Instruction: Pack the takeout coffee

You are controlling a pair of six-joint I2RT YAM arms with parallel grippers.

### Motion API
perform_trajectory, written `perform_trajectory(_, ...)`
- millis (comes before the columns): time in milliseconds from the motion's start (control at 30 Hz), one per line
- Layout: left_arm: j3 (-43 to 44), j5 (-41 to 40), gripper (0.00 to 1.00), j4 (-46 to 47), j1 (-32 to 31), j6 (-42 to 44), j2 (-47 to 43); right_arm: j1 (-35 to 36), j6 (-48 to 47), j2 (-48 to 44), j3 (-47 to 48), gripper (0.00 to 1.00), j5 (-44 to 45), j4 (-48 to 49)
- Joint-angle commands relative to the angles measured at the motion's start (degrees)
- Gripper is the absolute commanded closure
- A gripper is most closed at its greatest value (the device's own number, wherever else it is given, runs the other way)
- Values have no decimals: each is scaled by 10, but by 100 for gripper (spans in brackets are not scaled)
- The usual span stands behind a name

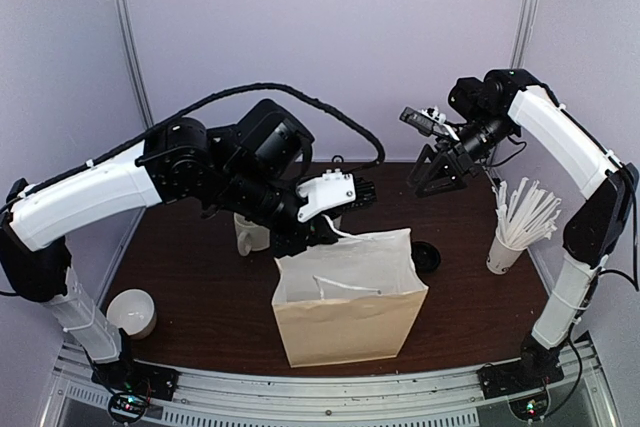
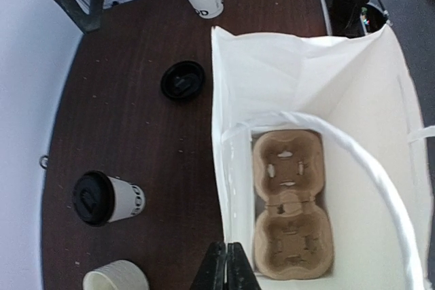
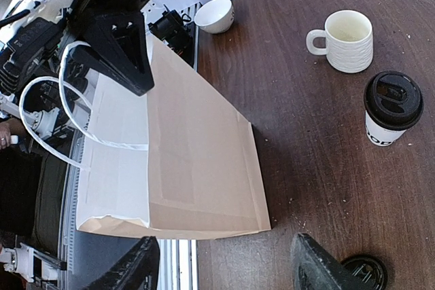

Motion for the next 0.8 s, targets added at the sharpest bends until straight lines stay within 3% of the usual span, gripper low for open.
perform_trajectory(0, 9, -77, 100, 61, 3, 47, 0, -3, -7, 8, 4, 31, -18, -84)
perform_trajectory(567, -47, -140, 100, 149, 3, 74, -31, -3, -7, 5, 0, 32, -21, -81)
perform_trajectory(700, -85, -104, 100, 153, 3, 67, -59, -3, -9, 6, 0, 32, -23, -81)
perform_trajectory(767, -100, -71, 92, 150, 2, 60, -69, -3, -9, 7, -2, 32, -23, -82)
